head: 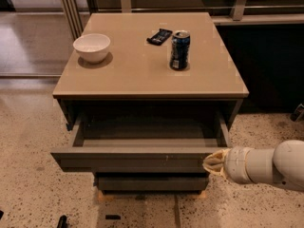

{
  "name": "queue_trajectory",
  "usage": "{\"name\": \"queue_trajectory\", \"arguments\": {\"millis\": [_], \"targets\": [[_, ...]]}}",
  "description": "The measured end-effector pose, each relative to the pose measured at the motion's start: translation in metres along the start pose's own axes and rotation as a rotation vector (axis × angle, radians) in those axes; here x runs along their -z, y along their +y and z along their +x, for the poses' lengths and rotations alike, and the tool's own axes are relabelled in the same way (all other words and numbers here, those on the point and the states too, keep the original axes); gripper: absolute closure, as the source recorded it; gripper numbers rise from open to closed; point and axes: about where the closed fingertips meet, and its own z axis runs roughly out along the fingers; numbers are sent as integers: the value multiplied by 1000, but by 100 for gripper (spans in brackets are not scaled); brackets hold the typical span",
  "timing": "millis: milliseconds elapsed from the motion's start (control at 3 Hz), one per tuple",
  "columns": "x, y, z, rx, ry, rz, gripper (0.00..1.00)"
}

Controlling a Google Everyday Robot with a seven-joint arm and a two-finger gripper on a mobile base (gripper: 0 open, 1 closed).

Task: Close top drawer

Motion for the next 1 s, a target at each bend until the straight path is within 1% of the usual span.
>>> {"name": "queue_trajectory", "arguments": {"millis": [333,667,1000], "targets": [[-14,-19,-4,18,-40,37,100],[-26,-40,-5,24,-63,68,100],[-37,-61,-8,27,-72,87,100]]}}
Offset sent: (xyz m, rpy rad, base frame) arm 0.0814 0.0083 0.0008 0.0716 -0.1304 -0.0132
